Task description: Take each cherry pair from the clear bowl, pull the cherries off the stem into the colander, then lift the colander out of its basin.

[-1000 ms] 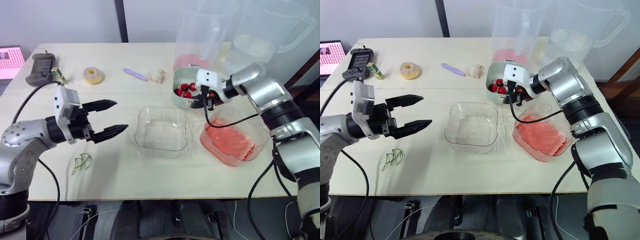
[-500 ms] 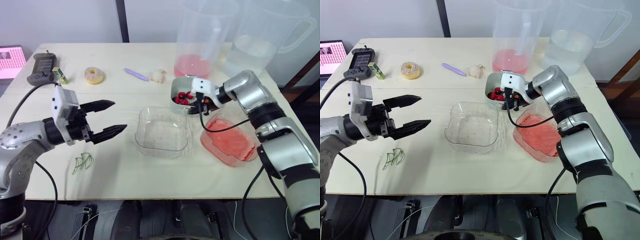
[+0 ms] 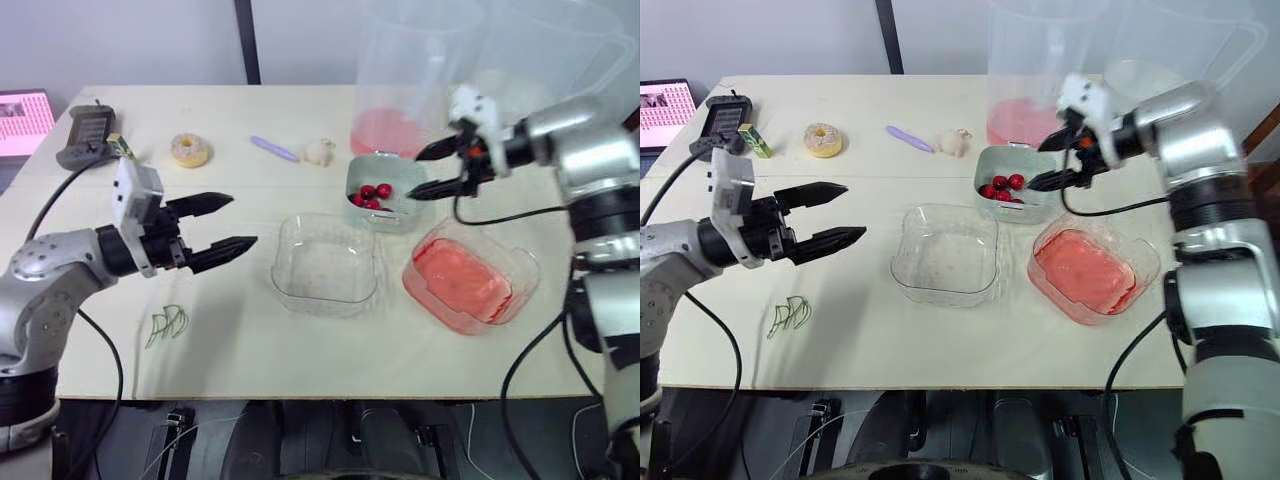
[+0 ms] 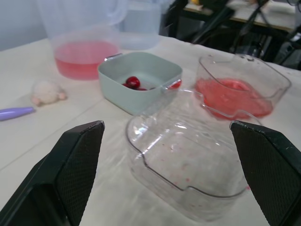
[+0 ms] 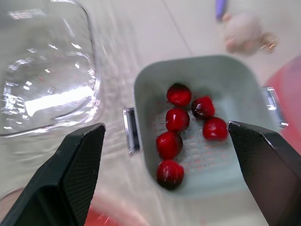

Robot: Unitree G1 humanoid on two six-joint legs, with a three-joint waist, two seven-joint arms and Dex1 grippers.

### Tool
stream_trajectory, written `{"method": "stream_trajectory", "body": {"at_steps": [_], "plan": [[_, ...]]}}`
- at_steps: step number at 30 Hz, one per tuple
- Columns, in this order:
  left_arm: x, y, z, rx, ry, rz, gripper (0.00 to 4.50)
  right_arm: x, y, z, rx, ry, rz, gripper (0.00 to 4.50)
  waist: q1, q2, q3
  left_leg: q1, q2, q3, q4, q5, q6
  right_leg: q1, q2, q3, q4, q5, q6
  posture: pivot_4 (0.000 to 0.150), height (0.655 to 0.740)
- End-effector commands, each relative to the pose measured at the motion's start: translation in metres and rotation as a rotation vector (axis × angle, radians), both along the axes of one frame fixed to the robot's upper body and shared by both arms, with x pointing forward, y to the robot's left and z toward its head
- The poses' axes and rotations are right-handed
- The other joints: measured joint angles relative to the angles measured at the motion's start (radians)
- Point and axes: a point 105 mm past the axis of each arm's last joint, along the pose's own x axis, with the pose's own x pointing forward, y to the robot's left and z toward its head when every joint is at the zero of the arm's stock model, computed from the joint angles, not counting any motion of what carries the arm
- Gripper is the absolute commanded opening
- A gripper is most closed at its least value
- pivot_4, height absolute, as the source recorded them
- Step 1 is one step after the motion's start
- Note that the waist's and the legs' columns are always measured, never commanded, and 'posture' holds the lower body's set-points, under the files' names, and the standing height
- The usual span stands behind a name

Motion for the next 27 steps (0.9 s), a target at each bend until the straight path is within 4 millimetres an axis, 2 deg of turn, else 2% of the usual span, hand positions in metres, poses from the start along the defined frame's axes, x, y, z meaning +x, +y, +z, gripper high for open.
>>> {"method": "stream_trajectory", "body": {"at_steps": [1, 4, 6, 8, 11, 15, 20, 22, 27], "plan": [[0.01, 0.003, 0.014, 0.048, -0.084, 0.05, 4.5, -0.027, -0.022, 0.023, 0.113, -0.042, -0.061, 4.44, -0.001, 0.0, 0.0, 0.0, 0.0, 0.0, 0.0, 0.0, 0.0, 0.0, 0.0, 0.0, 0.0, 0.0, 0.0, 0.15, 0.74], [0.02, 0.008, 0.016, 0.089, -0.102, 0.095, 4.5, -0.04, -0.047, 0.031, 0.212, -0.128, -0.181, 4.44, -0.004, 0.0, 0.0, 0.001, -0.001, 0.001, 0.001, 0.0, 0.0, 0.001, -0.001, 0.001, -0.001, 0.0, 0.0, 0.15, 0.74], [0.024, 0.011, 0.008, 0.107, -0.083, 0.096, 4.5, -0.046, -0.066, 0.033, 0.236, -0.23, -0.284, 4.44, -0.008, 0.0, 0.0, 0.002, -0.001, 0.002, 0.001, 0.0, 0.0, 0.001, -0.001, 0.001, 0.0, 0.0, 0.0, 0.15, 0.74], [0.037, 0.016, -0.001, 0.109, -0.076, 0.144, 4.5, -0.054, -0.095, 0.025, 0.223, -0.332, -0.447, 4.44, -0.004, 0.0, -0.001, 0.004, 0.0, 0.003, -0.001, 0.0, 0.0, 0.002, 0.0, 0.002, 0.0, 0.0, 0.0, 0.15, 0.74], [0.041, 0.022, -0.009, 0.14, -0.082, 0.153, 4.5, -0.071, -0.109, 0.015, 0.293, -0.374, -0.474, 4.44, -0.004, 0.0, -0.001, 0.004, 0.0, 0.001, 0.0, 0.0, 0.0, 0.003, 0.0, 0.002, 0.0, -0.001, 0.0, 0.15, 0.74], [0.035, 0.061, -0.023, 0.175, 0.036, 0.197, 4.5, -0.1, -0.145, -0.017, 0.227, -0.382, -0.567, 4.44, -0.008, 0.0, -0.001, 0.004, 0.0, 0.002, 0.0, 0.0, 0.0, 0.003, 0.0, 0.002, 0.0, -0.001, 0.001, 0.15, 0.74], [0.024, 0.08, -0.038, 0.194, 0.106, 0.21, 4.5, -0.116, -0.154, -0.033, 0.229, -0.354, -0.568, 4.44, -0.012, 0.001, -0.001, 0.005, 0.0, 0.003, 0.0, 0.0, 0.0, 0.003, -0.001, 0.003, -0.001, -0.002, 0.0, 0.15, 0.74], [0.022, 0.085, -0.042, 0.186, 0.138, 0.223, 4.5, -0.115, -0.152, -0.033, 0.228, -0.361, -0.566, 4.44, -0.01, 0.001, -0.001, 0.006, 0.0, 0.004, 0.001, 0.0, 0.0, 0.004, -0.001, 0.003, -0.001, -0.002, 0.0, 0.15, 0.74], [0.023, 0.089, -0.034, 0.155, 0.103, 0.255, 4.5, -0.105, -0.141, -0.033, 0.226, -0.381, -0.558, 4.44, -0.008, 0.001, -0.001, 0.005, 0.0, 0.003, 0.001, 0.0, 0.0, 0.004, -0.001, 0.003, -0.001, -0.001, -0.001, 0.15, 0.74]]}}
